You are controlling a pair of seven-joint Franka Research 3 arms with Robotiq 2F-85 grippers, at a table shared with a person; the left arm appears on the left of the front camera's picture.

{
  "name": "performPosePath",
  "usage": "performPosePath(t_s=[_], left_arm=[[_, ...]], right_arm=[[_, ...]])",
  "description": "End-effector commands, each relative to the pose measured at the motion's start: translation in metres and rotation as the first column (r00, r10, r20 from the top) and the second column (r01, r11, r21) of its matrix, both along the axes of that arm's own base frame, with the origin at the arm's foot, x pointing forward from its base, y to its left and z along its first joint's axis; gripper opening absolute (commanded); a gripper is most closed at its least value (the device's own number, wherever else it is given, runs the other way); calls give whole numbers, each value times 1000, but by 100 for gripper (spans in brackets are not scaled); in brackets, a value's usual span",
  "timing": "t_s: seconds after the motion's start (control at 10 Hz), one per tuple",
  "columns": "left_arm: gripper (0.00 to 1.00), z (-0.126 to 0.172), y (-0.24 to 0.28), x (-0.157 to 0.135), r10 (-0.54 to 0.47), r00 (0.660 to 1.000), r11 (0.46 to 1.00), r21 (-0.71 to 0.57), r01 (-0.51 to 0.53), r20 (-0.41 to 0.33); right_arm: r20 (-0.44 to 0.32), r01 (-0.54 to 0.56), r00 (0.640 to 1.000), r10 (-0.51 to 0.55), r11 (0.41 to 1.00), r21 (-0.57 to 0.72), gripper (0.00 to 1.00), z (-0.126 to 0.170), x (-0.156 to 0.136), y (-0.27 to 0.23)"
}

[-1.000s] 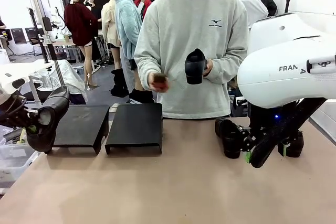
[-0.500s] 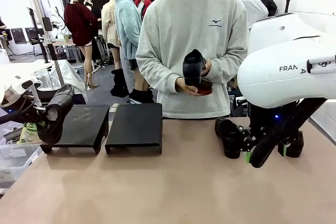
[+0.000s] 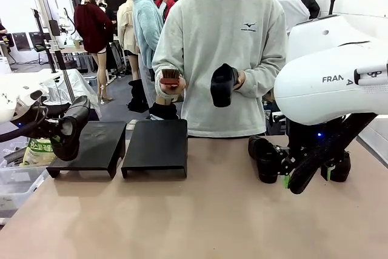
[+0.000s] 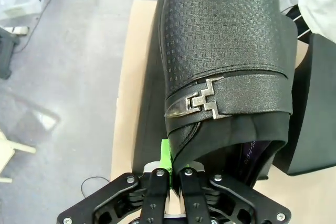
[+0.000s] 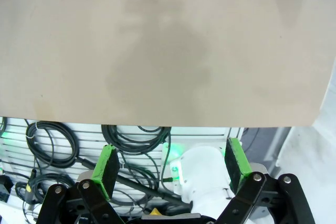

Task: Organize the shoes by placing them on the stand.
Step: Place the Shoe from the middle of the table onto the Shoes Stand.

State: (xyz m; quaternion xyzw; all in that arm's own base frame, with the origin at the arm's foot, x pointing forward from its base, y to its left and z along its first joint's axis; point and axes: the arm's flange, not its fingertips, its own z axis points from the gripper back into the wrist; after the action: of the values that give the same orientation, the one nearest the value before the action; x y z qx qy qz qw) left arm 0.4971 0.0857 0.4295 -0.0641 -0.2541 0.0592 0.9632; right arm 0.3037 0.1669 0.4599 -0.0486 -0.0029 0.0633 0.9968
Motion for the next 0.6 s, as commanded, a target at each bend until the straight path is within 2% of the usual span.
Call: performPosePath(t_s=[0.0,0.5], left_arm=[[0,-6,21,17,-22,1000,1000,-20,22,2],[0,-11,26,26,-40,999,997,-70,37,-35]], right_arm=[[-6,-1,1000,1,1000,15,100,1,0,1],[-6,-1,1000,1,1000,15,100,1,0,1]])
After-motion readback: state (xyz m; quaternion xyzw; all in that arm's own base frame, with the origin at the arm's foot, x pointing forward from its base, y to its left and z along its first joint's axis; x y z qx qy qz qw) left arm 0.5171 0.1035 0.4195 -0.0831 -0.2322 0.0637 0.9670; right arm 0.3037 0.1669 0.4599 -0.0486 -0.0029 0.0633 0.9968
